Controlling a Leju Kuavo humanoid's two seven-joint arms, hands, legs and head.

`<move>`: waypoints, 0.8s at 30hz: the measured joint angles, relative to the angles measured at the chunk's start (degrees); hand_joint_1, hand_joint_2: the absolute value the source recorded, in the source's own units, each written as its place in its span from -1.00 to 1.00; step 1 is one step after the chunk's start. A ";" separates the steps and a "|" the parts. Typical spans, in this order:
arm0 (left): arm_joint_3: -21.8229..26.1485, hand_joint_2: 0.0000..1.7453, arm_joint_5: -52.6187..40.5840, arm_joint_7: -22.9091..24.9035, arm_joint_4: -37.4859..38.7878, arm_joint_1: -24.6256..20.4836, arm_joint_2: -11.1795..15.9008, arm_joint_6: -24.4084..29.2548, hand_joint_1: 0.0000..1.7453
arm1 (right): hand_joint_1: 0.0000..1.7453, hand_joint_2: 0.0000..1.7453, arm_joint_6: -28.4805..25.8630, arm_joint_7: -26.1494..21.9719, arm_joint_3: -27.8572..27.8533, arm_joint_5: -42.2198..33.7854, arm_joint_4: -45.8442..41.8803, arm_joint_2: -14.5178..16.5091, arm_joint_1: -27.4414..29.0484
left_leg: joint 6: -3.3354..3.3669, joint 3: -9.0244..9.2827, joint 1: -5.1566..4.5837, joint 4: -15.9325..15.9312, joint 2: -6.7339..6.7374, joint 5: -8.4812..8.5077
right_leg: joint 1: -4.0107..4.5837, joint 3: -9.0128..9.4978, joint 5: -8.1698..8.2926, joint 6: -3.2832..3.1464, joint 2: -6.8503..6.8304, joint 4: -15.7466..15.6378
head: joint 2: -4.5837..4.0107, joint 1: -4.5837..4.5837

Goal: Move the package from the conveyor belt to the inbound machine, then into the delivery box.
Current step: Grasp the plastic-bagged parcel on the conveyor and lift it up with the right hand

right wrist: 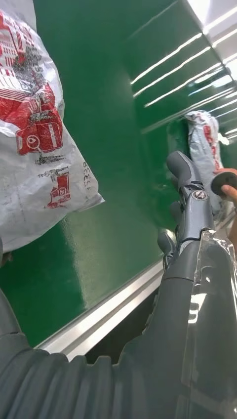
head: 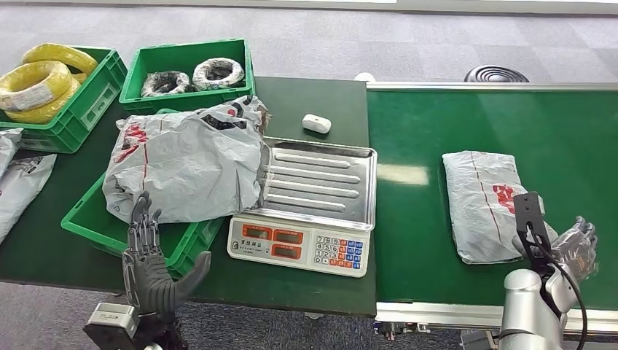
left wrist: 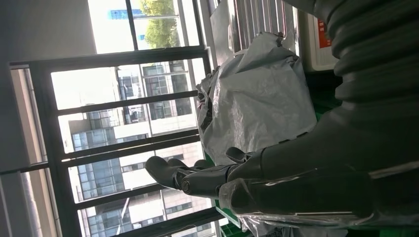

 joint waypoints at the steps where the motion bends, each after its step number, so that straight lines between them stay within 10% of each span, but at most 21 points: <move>1: 0.00 1.00 -0.08 0.00 0.07 -0.02 0.00 -0.01 -1.00 | -1.00 1.00 -0.07 -0.07 0.00 -0.37 1.94 -0.82 -0.86 | 0.00 -0.02 0.00 0.00 0.01 0.00 | 0.01 -0.02 0.00 0.00 0.00 0.00 | 0.00 -0.01; 11: 0.20 1.00 -0.64 0.02 0.09 0.04 0.00 0.10 -1.00 | -1.00 1.00 -1.13 -1.93 0.43 -2.51 14.13 -5.26 -7.37 | 0.00 -0.10 0.01 -0.01 0.02 0.00 | 0.01 -0.08 -0.01 0.00 0.00 0.01 | 0.00 0.01; 24: 1.64 1.00 -2.54 0.49 -1.16 0.61 -0.21 0.00 -1.00 | -1.00 1.00 -0.49 -8.18 1.95 -8.18 14.73 -3.11 -7.17 | 0.00 -0.11 0.02 -0.01 0.03 0.00 | 0.05 -0.08 -0.01 0.00 0.00 0.02 | 0.00 0.00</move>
